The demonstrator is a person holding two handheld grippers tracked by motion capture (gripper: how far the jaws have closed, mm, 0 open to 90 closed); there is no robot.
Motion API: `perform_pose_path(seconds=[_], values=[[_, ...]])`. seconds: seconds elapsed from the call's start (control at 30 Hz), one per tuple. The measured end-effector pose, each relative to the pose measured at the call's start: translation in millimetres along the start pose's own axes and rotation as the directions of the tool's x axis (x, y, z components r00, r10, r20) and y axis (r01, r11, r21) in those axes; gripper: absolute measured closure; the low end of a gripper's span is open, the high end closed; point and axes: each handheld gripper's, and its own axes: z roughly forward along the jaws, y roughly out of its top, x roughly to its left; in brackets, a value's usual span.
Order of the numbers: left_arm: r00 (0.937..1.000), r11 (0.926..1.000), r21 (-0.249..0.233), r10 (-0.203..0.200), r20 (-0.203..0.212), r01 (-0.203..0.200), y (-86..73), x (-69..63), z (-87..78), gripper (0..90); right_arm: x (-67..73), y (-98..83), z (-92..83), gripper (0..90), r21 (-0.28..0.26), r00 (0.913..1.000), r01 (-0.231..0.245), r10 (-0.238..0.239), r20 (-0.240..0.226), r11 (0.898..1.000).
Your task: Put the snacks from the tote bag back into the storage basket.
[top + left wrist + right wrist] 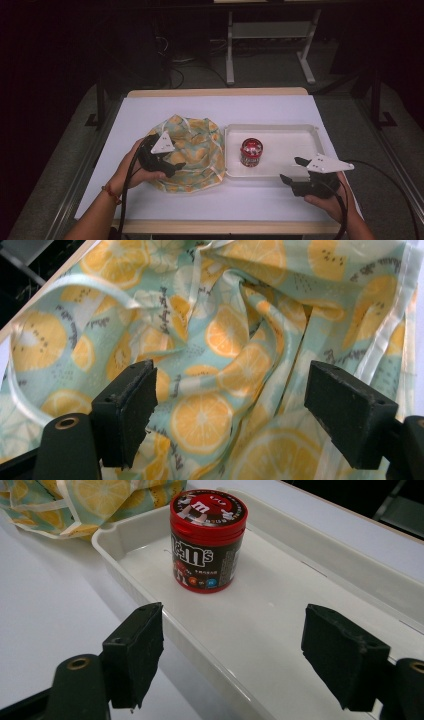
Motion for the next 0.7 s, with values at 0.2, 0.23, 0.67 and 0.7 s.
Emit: perform_pose_path(seconds=[0.2, 0.23, 0.67, 0.7], values=[[0.9999, 0.9998, -0.01, -0.015, -0.007, 0.015, -9.6, -0.6, -4.6, 20.8, -0.8, -0.6, -0.4, 24.1, 0.001, 1.0, -0.002, 0.002, 0.001, 1.0], [0.9998, 0.9998, -0.011, -0.018, -0.008, 0.018, -10.7, -1.0, -5.4, 20.8, -0.6, -0.6, -0.1, 24.2, 0.0, 1.0, -0.001, 0.001, 0.0, 1.0], [0.9957, 0.9961, -0.031, -0.083, -0.04, 0.082, -40.1, 2.6, -21.4, 20.8, -0.2, 0.1, 2.2, 24.1, 0.007, 1.0, 0.008, -0.008, -0.002, 1.0], [0.9947, 0.9952, -0.03, -0.095, -0.04, 0.093, -43.2, 3.3, -22.9, 20.8, -0.3, 0.2, 2.7, 24.1, 0.006, 1.0, 0.008, -0.008, -0.003, 1.0]])
